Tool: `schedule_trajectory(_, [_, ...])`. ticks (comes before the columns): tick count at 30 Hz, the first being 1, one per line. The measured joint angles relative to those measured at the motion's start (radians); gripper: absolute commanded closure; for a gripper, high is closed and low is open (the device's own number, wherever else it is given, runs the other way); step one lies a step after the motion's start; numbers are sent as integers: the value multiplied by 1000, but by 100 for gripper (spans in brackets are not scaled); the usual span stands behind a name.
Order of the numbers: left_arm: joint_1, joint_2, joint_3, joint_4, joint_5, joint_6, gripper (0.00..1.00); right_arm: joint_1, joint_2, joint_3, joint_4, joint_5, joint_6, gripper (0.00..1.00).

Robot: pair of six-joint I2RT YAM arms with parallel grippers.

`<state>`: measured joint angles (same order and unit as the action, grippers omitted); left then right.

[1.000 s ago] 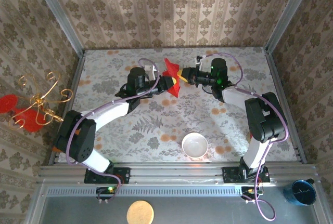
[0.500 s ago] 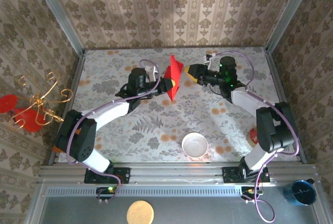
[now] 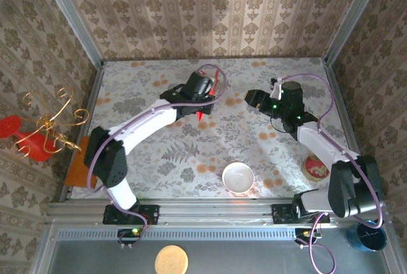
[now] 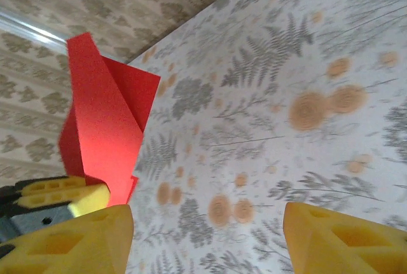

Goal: Fold a paper plane with a square sheet of paper (pick it up from the middle)
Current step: Turn over the paper at the center of the table.

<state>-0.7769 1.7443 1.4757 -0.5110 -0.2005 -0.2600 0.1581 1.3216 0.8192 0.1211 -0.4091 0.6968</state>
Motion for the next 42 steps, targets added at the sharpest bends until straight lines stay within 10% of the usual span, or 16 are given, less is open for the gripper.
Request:
schedule_trajectory(6, [-63, 230, 158, -148, -370, 163, 90, -37, -64, -27, -53, 111, -32, 33])
schedule_trajectory(14, [-77, 430, 217, -200, -523, 236, 92, -111, -77, -91, -79, 144, -31, 33])
schedule_trajectory(42, [-100, 516, 274, -254, -373, 31, 69, -143, 15, -91, -57, 64, 17, 33])
